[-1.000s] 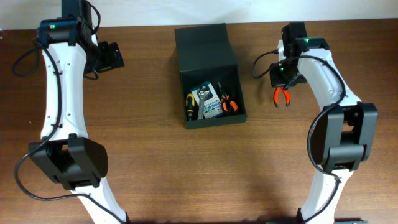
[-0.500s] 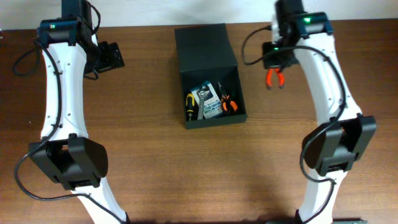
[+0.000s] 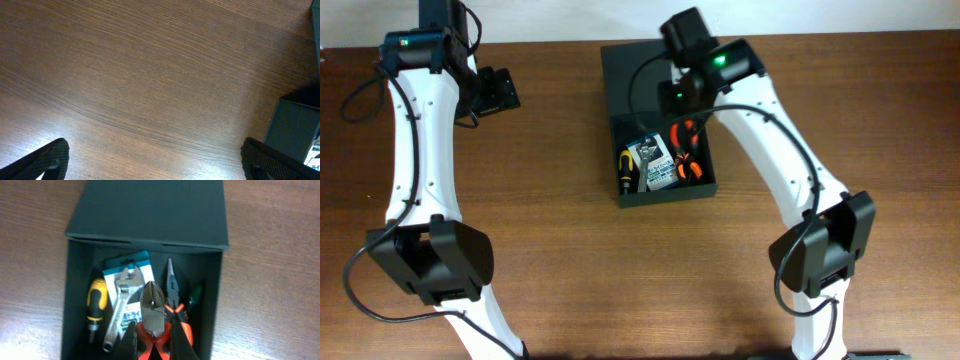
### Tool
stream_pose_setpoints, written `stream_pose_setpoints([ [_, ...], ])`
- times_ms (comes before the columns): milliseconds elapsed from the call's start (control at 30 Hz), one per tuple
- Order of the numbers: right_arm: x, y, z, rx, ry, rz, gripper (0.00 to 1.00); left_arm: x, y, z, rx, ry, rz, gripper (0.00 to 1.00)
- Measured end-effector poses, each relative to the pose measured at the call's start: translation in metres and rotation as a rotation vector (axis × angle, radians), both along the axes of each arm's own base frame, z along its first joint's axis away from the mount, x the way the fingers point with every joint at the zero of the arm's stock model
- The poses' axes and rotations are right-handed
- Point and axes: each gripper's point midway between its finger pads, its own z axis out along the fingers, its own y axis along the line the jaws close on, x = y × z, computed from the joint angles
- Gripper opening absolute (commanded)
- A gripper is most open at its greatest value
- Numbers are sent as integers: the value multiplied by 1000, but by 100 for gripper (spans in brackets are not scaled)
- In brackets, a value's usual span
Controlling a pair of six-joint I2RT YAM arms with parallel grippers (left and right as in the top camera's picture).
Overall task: Pack container
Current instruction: 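Lift the red pliers and carry them left over the box, then lower the pliers into the box and open the right gripper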
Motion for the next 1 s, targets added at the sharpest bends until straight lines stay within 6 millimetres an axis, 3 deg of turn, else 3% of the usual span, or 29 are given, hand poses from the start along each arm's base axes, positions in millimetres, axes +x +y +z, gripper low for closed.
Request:
stream_pose_setpoints([
  [133, -1, 10, -2, -19, -19, -18, 4, 0, 0, 0, 0, 0, 0, 99],
  [233, 4, 11, -14, -31, -12, -41, 4, 0, 0, 0, 0, 0, 0, 99],
  [467, 7, 5, -82, -97, 113, -87, 4, 0, 0, 0, 0, 0, 0, 99],
  [567, 3, 3, -101, -119, 156, -96, 4, 0, 0, 0, 0, 0, 0, 99],
  [767, 2, 2, -105, -113, 163, -133, 6, 0, 0, 0, 0, 0, 0, 99],
  [833, 3, 2, -105, -111, 163, -140, 18, 0, 0, 0, 0, 0, 0, 99],
  [1000, 3, 1, -105, -105, 161, -166, 31, 0, 0, 0, 0, 0, 0, 99],
])
